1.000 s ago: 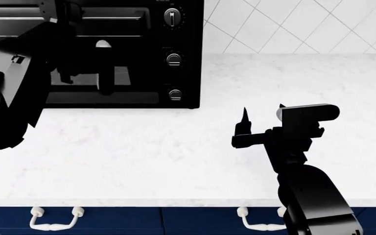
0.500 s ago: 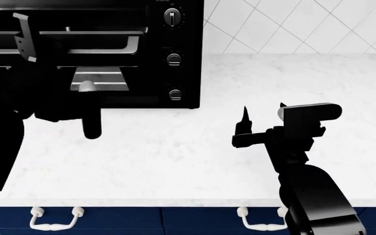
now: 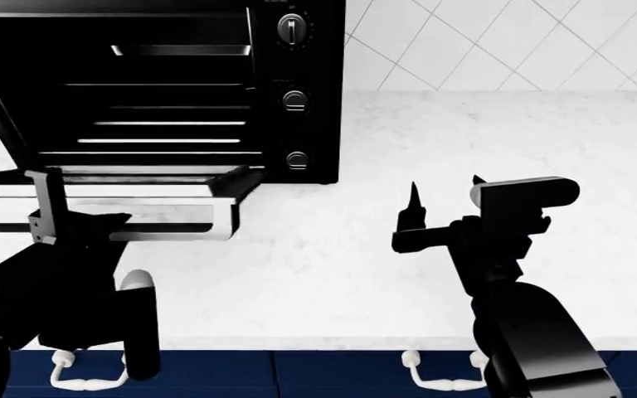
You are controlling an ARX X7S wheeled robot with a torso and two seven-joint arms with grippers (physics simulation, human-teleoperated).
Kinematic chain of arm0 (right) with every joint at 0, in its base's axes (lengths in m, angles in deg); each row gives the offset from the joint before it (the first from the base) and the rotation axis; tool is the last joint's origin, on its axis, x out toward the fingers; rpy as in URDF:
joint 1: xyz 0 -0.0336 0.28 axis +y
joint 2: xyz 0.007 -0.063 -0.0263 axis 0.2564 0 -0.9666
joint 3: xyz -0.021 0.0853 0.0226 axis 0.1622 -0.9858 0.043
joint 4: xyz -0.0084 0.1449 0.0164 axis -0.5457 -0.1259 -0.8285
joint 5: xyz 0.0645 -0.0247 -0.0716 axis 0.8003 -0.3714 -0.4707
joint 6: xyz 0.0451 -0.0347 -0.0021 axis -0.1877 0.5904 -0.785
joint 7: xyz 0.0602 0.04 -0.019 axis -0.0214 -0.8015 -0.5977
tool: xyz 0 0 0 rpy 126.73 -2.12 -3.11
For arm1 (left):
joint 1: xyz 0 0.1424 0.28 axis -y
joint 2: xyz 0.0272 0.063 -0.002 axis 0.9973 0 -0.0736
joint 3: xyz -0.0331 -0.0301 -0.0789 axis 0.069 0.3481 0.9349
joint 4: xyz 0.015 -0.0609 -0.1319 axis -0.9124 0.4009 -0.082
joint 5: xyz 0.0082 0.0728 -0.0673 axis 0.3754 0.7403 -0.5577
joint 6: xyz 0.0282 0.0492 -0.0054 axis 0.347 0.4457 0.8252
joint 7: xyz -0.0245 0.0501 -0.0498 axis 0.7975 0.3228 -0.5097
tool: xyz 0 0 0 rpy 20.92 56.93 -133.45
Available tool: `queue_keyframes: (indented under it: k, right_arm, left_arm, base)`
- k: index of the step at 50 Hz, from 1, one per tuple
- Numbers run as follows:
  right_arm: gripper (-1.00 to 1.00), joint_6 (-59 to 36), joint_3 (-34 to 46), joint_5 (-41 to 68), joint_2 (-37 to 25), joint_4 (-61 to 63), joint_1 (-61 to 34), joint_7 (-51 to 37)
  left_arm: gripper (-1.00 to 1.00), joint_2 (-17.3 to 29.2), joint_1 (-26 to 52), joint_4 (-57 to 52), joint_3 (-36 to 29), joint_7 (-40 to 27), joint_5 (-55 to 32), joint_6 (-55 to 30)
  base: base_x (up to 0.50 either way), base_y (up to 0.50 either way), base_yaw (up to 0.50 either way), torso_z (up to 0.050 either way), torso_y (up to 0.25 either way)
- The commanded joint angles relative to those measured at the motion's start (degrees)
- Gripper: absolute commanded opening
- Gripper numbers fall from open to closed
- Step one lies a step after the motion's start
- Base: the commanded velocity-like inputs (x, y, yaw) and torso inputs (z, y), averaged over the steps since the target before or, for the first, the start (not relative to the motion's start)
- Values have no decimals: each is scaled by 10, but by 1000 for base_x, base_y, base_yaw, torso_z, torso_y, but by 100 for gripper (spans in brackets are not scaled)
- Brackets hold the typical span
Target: Open the toaster oven door.
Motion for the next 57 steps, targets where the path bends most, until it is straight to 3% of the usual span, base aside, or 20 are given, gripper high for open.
queue_keyframes:
  k: [1,10,27,47,57]
  right_arm:
    - [100,5,0,3,-4,1,8,-1]
    - [100,21,2,0,-6,-18,15,-3]
    - [100,25,9,-1,-8,-28,20,-8]
    - [100,31,13,0,-13,-31,32,-13]
    - [100,33,18,-1,-13,-34,34,-16]
  left_arm:
    - [-100,38,-96,-57,-40,-69,-5,-32]
    - [-100,13,-191,0,-89,-158,-24,-6]
    - [-100,-85,-344,167,-148,-314,-68,83]
    - [-100,-105,-393,258,-79,-363,-220,181]
    - [-100,-111,-421,284,-77,-382,-245,200]
  base:
    - [0,0,0,0,0]
    - [0,0,0,0,0]
    - [15,-4,-13,0,0]
    - [16,-5,-18,0,0]
    - [10,-4,-13,0,0]
